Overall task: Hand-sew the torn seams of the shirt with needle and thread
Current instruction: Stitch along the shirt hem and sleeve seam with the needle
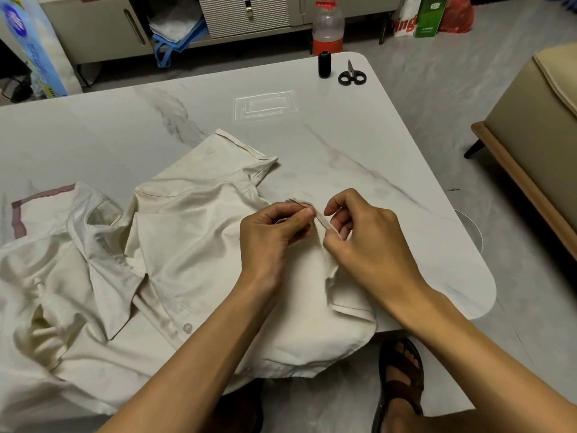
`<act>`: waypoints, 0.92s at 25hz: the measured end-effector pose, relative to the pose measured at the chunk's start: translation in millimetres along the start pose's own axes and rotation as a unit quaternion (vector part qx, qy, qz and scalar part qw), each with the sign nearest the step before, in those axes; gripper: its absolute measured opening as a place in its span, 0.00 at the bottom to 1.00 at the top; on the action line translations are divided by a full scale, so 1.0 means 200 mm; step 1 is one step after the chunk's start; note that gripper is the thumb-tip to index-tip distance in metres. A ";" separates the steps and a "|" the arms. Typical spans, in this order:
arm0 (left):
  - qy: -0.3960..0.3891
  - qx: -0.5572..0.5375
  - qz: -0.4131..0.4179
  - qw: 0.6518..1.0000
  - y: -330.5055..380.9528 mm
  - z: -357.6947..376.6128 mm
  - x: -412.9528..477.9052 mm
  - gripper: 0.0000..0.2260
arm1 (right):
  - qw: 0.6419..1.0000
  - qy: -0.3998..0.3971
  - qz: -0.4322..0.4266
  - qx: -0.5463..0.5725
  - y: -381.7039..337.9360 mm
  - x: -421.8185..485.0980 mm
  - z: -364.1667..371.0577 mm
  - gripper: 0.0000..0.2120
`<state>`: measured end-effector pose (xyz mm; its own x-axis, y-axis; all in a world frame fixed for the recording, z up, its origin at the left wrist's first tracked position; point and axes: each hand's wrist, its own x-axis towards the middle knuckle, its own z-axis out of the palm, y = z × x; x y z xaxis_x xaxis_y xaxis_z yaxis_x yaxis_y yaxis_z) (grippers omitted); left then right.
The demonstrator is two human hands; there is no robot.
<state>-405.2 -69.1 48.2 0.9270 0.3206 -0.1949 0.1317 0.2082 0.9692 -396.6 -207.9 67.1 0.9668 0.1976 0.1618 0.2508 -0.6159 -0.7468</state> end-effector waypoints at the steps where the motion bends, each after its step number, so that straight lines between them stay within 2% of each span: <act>1: 0.003 -0.001 -0.002 1.000 0.00 0.01 0.00 0.04 | 1.000 -0.001 0.020 0.020 0.01 0.01 -0.01 0.08; 4: 0.038 -0.038 -0.003 0.999 0.03 0.00 0.03 0.04 | 0.995 -0.018 0.068 0.069 0.04 0.05 -0.06 0.09; 7: 0.061 -0.160 0.000 0.985 0.09 -0.03 0.07 0.07 | 0.987 -0.044 0.121 0.094 0.09 0.07 -0.09 0.09; 10: 0.007 -0.338 -0.035 0.941 0.14 -0.04 0.09 0.07 | 0.988 -0.068 0.116 0.076 0.11 0.07 -0.10 0.08; 12: -0.009 -0.395 -0.041 0.918 0.16 -0.05 0.09 0.08 | 0.990 -0.088 0.099 0.042 0.12 0.07 -0.10 0.12; 13: -0.002 -0.372 -0.034 0.927 0.17 -0.05 0.09 0.08 | 0.990 -0.100 0.094 0.023 0.12 0.06 -0.11 0.14; 14: 0.017 -0.307 -0.015 0.951 0.18 -0.07 0.09 0.08 | 0.990 -0.110 0.090 0.002 0.13 0.06 -0.11 0.15; 16: 0.070 -0.083 0.069 0.992 0.19 -0.11 0.08 0.08 | 0.989 -0.115 0.088 -0.036 0.15 0.05 -0.12 0.17; 17: 0.094 0.039 0.127 0.987 0.19 -0.13 0.06 0.08 | 0.989 -0.105 0.088 -0.053 0.15 0.05 -0.12 0.18; 18: 0.112 0.148 0.183 0.965 0.18 -0.16 0.05 0.07 | 0.990 -0.089 0.087 -0.069 0.16 0.06 -0.12 0.19; 20: 0.139 0.313 0.244 0.907 0.17 -0.21 0.03 0.05 | 0.991 -0.048 0.078 -0.095 0.18 0.07 -0.11 0.20; 23: 0.197 0.454 0.265 0.827 0.17 -0.33 0.02 0.05 | 0.991 -0.012 0.069 -0.111 0.21 0.10 -0.09 0.19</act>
<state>-419.3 0.6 70.8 0.7756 0.4585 0.4338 0.1193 -0.7814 0.6125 -366.7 -244.1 50.4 0.9919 0.1169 0.0500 0.1234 -0.7903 -0.6002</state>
